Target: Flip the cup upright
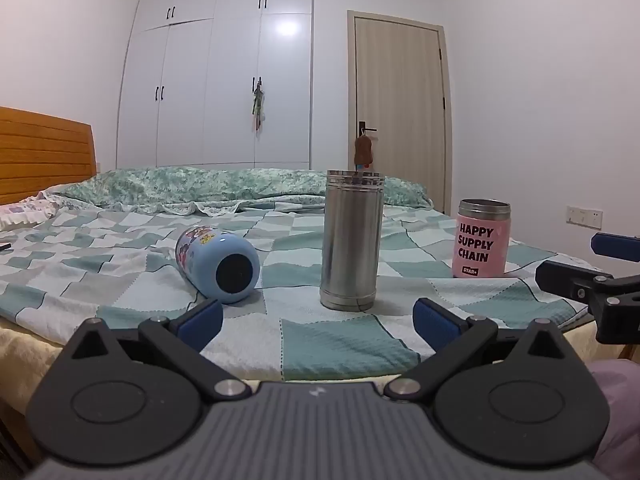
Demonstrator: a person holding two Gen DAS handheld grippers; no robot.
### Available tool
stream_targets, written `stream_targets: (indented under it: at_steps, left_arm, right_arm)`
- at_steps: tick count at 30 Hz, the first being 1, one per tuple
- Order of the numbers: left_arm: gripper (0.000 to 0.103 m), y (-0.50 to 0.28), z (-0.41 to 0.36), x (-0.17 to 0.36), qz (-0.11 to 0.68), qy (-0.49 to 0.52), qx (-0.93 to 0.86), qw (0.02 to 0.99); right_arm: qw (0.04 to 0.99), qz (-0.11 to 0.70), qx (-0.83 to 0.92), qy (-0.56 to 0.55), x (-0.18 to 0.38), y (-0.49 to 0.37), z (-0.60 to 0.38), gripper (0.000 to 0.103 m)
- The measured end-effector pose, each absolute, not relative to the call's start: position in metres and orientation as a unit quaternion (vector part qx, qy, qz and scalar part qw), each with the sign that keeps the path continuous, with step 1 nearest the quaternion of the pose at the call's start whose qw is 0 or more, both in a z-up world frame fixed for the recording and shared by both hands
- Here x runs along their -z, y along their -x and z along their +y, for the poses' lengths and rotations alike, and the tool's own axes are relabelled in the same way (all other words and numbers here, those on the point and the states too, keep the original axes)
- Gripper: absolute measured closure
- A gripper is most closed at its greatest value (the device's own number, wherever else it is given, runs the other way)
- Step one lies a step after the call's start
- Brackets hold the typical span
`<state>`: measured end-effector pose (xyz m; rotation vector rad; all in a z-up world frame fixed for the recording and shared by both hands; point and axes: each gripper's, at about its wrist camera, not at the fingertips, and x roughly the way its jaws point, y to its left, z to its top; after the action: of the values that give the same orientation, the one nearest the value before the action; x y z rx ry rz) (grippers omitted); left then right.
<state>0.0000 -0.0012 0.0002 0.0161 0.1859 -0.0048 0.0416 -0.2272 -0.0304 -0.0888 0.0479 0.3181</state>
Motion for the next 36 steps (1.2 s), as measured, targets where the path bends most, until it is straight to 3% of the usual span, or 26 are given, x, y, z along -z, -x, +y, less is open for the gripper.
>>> stream_targets:
  at_steps: [36]
  left_arm:
    - [0.0,0.0007,-0.0018,0.0,0.088,-0.005,0.001,0.996]
  right_arm:
    - [0.986,0.022,-0.158,0.044,0.03,-0.0397,-0.2287,0.0]
